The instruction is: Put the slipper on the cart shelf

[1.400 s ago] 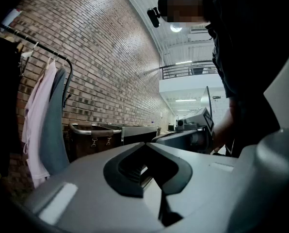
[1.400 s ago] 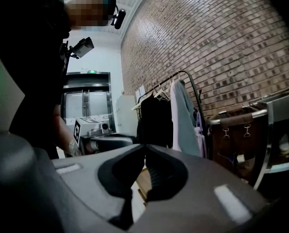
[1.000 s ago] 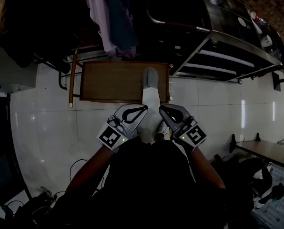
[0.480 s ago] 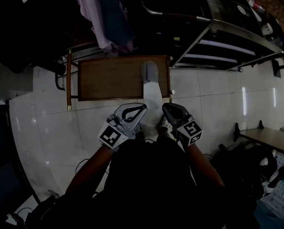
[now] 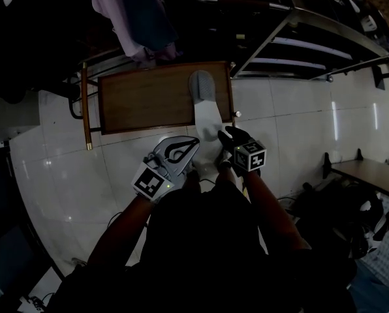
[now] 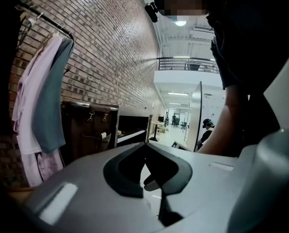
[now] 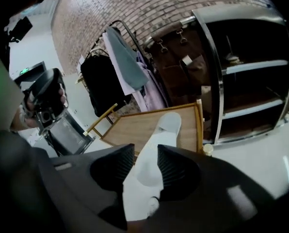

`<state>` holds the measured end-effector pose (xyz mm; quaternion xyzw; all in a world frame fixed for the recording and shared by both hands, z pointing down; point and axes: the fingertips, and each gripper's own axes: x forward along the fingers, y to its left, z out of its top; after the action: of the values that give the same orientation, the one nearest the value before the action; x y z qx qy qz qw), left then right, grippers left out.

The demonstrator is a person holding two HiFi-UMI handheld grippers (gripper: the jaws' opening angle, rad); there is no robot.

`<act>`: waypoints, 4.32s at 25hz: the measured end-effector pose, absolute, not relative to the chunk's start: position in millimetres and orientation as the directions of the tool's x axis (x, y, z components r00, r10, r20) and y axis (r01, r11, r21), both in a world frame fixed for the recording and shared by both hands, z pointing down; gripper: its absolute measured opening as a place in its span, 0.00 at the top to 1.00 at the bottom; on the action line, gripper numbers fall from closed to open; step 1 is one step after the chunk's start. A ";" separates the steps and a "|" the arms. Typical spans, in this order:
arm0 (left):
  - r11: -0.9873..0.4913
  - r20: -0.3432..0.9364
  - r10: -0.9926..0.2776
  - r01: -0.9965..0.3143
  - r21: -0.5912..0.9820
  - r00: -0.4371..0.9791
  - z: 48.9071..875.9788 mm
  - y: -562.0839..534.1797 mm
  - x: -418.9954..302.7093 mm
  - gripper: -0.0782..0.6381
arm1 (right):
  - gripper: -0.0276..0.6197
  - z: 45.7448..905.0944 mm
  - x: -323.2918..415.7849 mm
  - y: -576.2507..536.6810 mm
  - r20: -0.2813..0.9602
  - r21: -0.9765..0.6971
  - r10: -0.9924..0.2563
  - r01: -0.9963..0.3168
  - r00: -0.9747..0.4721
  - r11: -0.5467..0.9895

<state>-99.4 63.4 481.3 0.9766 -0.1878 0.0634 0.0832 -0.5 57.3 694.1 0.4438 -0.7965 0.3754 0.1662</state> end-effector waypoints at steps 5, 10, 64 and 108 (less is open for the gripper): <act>-0.904 0.170 -0.363 -0.391 0.173 0.916 493.5 64.9 -107.5 0.88 | 0.55 762.6 3.7 62.1 0.674 -0.544 -0.489 -0.820 -0.554 0.179; -0.894 0.196 -0.371 -0.406 0.189 0.908 507.2 65.6 -119.0 0.88 | 0.50 796.8 -9.8 65.8 0.687 -0.607 -0.434 -0.789 -0.583 0.099; -0.879 0.021 -0.467 -0.467 0.095 0.884 357.4 58.8 -60.1 0.88 | 0.85 356.6 7.0 45.9 0.062 -0.344 -0.691 -0.665 -0.720 0.663; -0.954 0.013 -0.287 -0.287 0.089 0.958 382.5 52.0 -30.3 0.88 | 0.85 402.0 83.8 80.5 0.155 -0.389 -0.883 -0.849 -0.444 0.358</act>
<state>-30.3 52.0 382.5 0.9884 -0.1451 0.0000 0.0449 83.8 80.5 402.0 0.5257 -0.8231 0.2107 -0.0403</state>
